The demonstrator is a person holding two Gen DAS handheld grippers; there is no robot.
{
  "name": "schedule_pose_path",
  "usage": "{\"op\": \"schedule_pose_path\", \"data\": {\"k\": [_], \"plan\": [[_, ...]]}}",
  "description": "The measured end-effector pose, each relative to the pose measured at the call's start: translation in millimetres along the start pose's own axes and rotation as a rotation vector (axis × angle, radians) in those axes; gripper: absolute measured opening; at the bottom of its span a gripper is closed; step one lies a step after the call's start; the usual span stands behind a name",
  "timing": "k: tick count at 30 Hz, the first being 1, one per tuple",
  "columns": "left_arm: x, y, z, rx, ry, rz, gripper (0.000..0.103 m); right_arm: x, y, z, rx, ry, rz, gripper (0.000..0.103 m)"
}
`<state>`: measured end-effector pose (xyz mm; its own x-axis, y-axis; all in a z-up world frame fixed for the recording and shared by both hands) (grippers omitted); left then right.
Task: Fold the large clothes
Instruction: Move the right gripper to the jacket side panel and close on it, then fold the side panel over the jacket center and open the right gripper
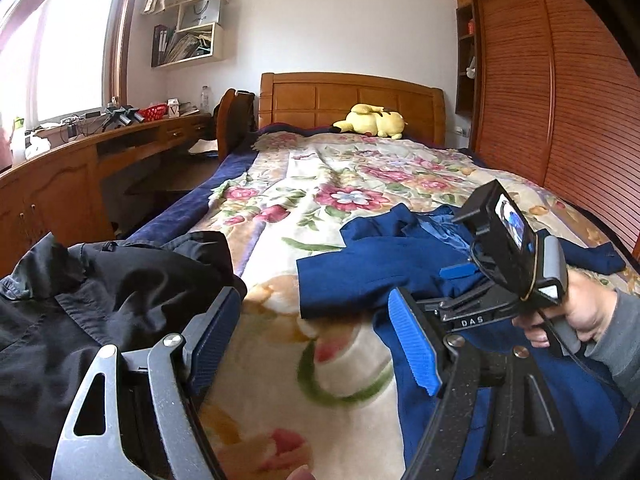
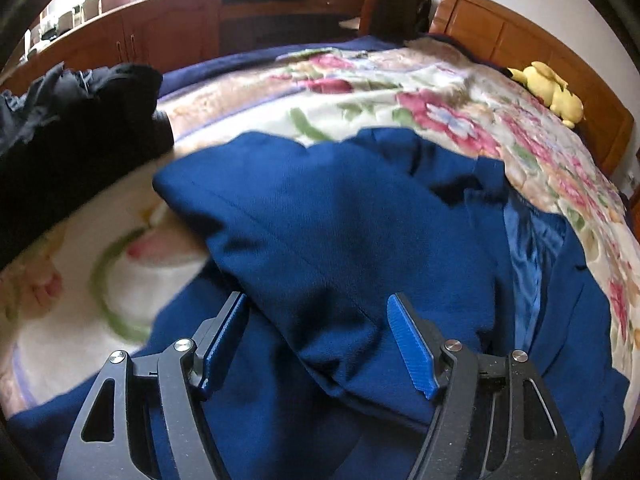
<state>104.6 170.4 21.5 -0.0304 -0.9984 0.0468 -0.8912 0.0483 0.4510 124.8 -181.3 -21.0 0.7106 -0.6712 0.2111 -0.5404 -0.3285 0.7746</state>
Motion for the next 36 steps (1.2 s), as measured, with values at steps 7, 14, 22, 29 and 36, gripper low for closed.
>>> {"op": "schedule_pose_path", "data": {"k": [7, 14, 22, 29, 36], "plan": [[4, -1, 1, 0.004, -0.010, 0.004, 0.078, -5, 13, -8, 0.073, -0.008, -0.016, 0.022], [6, -5, 4, -0.003, -0.015, 0.006, 0.078, 10, 44, -9, 0.213, -0.068, -0.023, 0.006], [19, -12, 7, -0.018, -0.027, 0.021, 0.078, 45, 100, 24, 0.363, -0.221, 0.061, 0.006], [34, -12, 9, -0.017, -0.048, 0.037, 0.078, 77, 127, 104, 0.280, -0.312, 0.244, 0.006], [44, -12, 10, -0.015, -0.061, 0.043, 0.078, 86, 115, 178, 0.126, -0.351, 0.247, 0.007]]}}
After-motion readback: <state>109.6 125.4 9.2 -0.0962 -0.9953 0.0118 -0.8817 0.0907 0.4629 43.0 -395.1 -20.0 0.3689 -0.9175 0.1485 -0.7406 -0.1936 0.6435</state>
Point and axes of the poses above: each gripper's, at about its wrist camera, not at the fingertips, and y roughly against the way its jaws point, x to its right, z to its underside, the point moved 5 cm from there along -y, roughly the way its jaws point
